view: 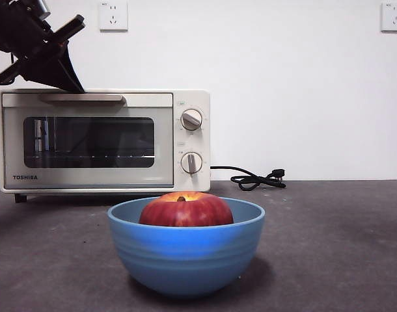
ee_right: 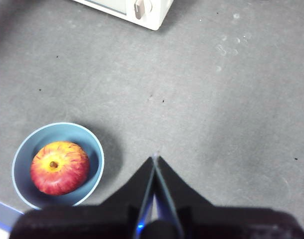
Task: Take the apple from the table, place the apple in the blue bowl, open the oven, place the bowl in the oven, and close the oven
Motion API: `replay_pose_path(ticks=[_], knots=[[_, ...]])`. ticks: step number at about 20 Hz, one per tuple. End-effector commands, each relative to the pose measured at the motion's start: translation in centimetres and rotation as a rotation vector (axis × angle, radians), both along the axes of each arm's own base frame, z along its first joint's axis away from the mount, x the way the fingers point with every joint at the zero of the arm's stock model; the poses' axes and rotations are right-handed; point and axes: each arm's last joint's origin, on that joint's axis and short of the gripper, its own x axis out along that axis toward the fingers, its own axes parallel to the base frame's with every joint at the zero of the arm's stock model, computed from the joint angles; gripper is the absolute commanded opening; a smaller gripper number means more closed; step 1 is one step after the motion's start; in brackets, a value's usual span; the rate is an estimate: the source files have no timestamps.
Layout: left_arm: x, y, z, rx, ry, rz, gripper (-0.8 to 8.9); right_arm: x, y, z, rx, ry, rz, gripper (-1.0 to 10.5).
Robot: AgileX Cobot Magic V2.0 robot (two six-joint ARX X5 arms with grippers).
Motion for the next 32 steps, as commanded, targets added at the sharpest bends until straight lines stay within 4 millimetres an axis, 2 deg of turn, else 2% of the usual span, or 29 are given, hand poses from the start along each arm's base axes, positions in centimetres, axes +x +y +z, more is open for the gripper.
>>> replay_pose_path(ticks=[1, 9, 15, 19, 22, 26, 32], knots=[[0.0, -0.2, -1.2, 0.024, 0.069, -0.014, -0.05, 0.0, 0.0, 0.1, 0.016, 0.000, -0.015, -0.1], [-1.2, -1.3, -2.3, 0.166, 0.190, -0.056, -0.06, 0.0, 0.0, 0.1, 0.016, 0.000, -0.016, -0.1], [-2.1, -2.7, -3.3, 0.210, 0.264, -0.085, -0.06, 0.0, 0.0, 0.1, 0.015, -0.003, -0.018, 0.0], [-4.1, -3.3, -5.7, 0.215, 0.279, -0.081, -0.06, 0.0, -0.1, 0.1, 0.010, -0.011, -0.026, 0.0], [-6.1, -3.0, -7.3, 0.168, 0.255, -0.030, -0.06, 0.0, -0.1, 0.1, 0.008, -0.014, -0.028, 0.0], [-8.0, -2.6, -8.1, 0.168, 0.228, 0.048, -0.06, 0.1, -0.1, 0.1, -0.005, -0.034, -0.046, 0.0], [-8.6, -2.7, -8.5, 0.190, 0.229, 0.057, -0.06, 0.1, -0.1, 0.1, -0.008, -0.034, -0.047, 0.0]])
